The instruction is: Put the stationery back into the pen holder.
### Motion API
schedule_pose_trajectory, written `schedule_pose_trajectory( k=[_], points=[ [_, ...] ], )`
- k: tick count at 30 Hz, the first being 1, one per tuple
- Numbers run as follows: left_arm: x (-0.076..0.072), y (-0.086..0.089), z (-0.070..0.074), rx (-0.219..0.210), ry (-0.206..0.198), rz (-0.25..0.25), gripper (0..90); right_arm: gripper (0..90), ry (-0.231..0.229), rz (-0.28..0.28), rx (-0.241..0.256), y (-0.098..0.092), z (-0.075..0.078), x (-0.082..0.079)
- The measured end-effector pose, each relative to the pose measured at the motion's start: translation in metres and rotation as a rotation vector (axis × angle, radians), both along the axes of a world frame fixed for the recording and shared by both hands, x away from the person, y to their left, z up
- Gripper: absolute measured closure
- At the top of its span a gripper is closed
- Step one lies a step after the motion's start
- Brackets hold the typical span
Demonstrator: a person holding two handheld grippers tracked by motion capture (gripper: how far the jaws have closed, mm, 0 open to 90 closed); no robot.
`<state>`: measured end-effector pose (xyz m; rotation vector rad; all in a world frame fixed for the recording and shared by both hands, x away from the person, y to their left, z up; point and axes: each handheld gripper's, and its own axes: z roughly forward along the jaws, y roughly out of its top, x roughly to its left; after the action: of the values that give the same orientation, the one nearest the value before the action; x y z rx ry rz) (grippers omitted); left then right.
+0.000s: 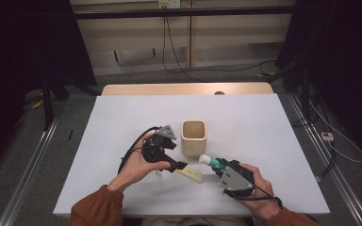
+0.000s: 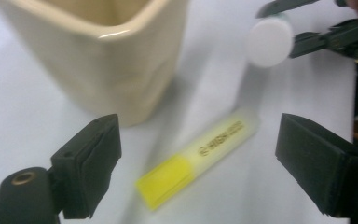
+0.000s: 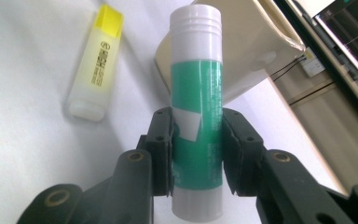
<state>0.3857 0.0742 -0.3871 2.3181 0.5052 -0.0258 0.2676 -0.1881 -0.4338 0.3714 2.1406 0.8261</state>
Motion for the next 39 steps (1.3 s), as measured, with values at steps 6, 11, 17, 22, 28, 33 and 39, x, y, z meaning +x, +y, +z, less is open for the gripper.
schedule_pose_trajectory(
  k=[6, 11, 17, 22, 28, 33, 39],
  points=[
    [-0.003, 0.023, -0.003, -0.037, -0.018, 0.074, 8.0, 67.1, 0.047, -0.008, 0.115, -0.004, 0.004, 0.002],
    [-0.007, 0.037, -0.005, -0.053, -0.075, 0.147, 7.8, 67.1, 0.103, -0.018, 0.228, -0.008, 0.009, 0.007],
    [-0.014, 0.058, -0.008, -0.095, -0.098, 0.221, 5.4, 67.1, 0.147, -0.048, 0.379, -0.018, 0.016, 0.015],
    [-0.025, 0.068, -0.018, -0.113, -0.116, 0.262, 5.5, 67.1, 0.166, -0.059, 0.453, -0.022, 0.022, 0.022],
    [-0.040, 0.080, -0.025, -0.137, -0.161, 0.284, 5.7, 67.0, 0.178, -0.043, 0.548, -0.020, 0.028, 0.032],
    [-0.053, 0.095, -0.031, -0.147, -0.171, 0.298, 5.8, 67.1, 0.186, -0.040, 0.610, -0.018, 0.038, 0.038],
    [-0.063, 0.110, -0.042, -0.166, -0.169, 0.331, 5.8, 67.0, 0.190, -0.040, 0.674, -0.016, 0.049, 0.050]
  ],
)
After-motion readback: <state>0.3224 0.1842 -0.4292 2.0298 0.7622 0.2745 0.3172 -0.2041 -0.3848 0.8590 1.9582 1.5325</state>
